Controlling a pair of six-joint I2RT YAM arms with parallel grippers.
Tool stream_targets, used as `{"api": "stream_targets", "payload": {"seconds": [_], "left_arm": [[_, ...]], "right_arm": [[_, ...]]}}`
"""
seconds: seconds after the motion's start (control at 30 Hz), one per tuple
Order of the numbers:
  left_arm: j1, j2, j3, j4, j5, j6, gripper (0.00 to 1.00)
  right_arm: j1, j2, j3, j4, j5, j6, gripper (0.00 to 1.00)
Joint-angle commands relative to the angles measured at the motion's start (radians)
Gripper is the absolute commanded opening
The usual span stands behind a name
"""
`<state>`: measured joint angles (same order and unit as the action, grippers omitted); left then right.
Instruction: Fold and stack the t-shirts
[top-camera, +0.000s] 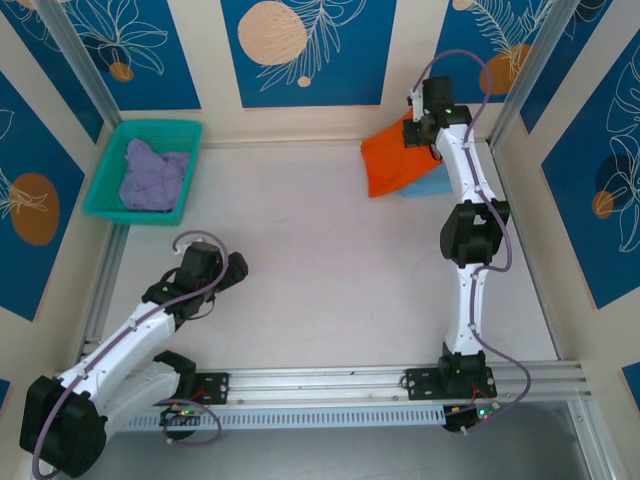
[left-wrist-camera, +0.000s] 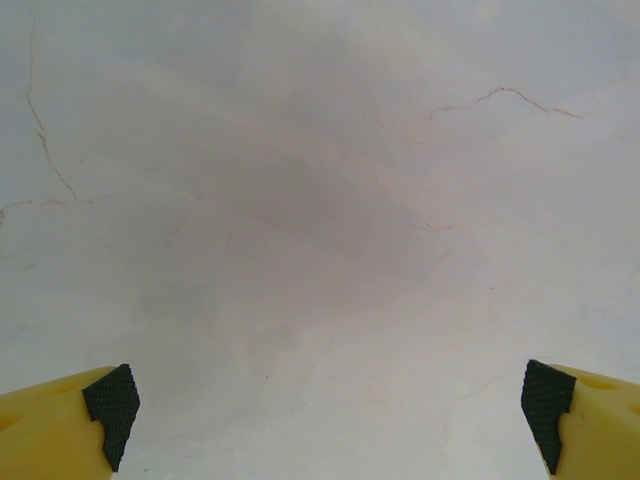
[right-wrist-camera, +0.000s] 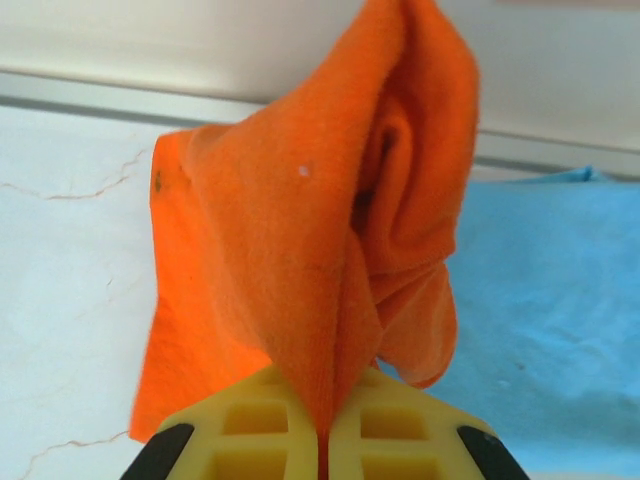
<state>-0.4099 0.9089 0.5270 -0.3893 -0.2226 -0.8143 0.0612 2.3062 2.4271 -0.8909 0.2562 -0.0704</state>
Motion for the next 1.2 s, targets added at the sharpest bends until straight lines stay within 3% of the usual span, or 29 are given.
{"api": "stream_targets", "payload": {"seconds": [0.0,0.67,0.73,0.9,1.1,1.17], "left_arm": [[0.007,0.014,-0.016,0.018,0.016,-0.019,1.0],[0.008,0.112,-0.015,0.058,0.039,-0.031,1.0],[0.008,0.13,-0.016,0.067,0.046,-0.031,1.0],[0.008,0.166,-0.009,0.08,0.062,-0.028,1.0],[0.001,0.134,-0.005,0.084,0.064,-0.01,1.0],[-0.011,0.106,0.004,0.076,0.06,-0.003,1.0]], "right_arm": [[-0.015,-0.007,0.075,0.005,-0.039,-0.066,0.0],[-0.218,0.1,0.067,0.07,-0.157,-0.014,0.03],[-0.238,0.127,0.07,0.084,-0.155,-0.002,0.11],[-0.274,0.22,0.122,0.128,-0.058,0.086,0.71],[-0.271,0.228,0.222,0.061,0.039,0.274,0.82],[-0.262,0.158,0.147,0.039,0.008,0.348,0.83]]}}
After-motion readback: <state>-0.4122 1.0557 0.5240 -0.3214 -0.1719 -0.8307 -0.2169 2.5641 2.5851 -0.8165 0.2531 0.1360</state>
